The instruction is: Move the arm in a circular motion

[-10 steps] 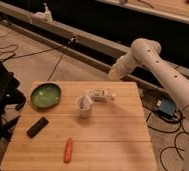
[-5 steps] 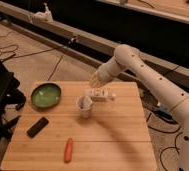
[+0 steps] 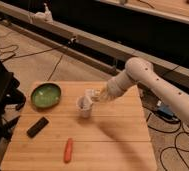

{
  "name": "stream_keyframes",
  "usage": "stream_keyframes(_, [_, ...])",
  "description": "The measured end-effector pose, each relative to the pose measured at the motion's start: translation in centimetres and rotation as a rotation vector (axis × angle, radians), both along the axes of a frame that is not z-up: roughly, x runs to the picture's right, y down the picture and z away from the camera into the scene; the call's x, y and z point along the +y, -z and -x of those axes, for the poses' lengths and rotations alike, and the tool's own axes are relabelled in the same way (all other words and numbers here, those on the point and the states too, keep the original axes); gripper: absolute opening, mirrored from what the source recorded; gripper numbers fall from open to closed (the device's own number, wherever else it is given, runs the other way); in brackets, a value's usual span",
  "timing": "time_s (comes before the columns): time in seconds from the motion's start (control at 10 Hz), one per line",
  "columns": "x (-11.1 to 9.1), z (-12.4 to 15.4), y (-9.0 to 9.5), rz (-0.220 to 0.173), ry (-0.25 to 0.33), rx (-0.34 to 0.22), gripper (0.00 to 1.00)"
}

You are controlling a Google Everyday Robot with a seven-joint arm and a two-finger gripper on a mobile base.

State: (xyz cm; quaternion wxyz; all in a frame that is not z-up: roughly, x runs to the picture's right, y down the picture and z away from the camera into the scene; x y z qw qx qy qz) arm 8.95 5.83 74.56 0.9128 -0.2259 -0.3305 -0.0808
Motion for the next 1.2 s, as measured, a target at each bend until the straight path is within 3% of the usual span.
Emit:
stream_keyframes(0.3, [-1.6,-7.8,-0.8,-0.025,-0.109,0.168,0.0])
stream_keyframes(0.5, [-4.2,-11.7,-2.4,-0.04,-0.151,0.276,0.0])
stream_keyframes(0.8, [-9.0,-10.8,-5.1,-0.057,-0.128,0.329,0.0])
stream_keyframes(1.0, [-11.4,-6.7,-6.6,-0.064,-0.079,0.302,0.0])
stream_keyframes(1.2, [-11.9,-3.1,-7.2,-0.061,-0.031,0.249,0.0])
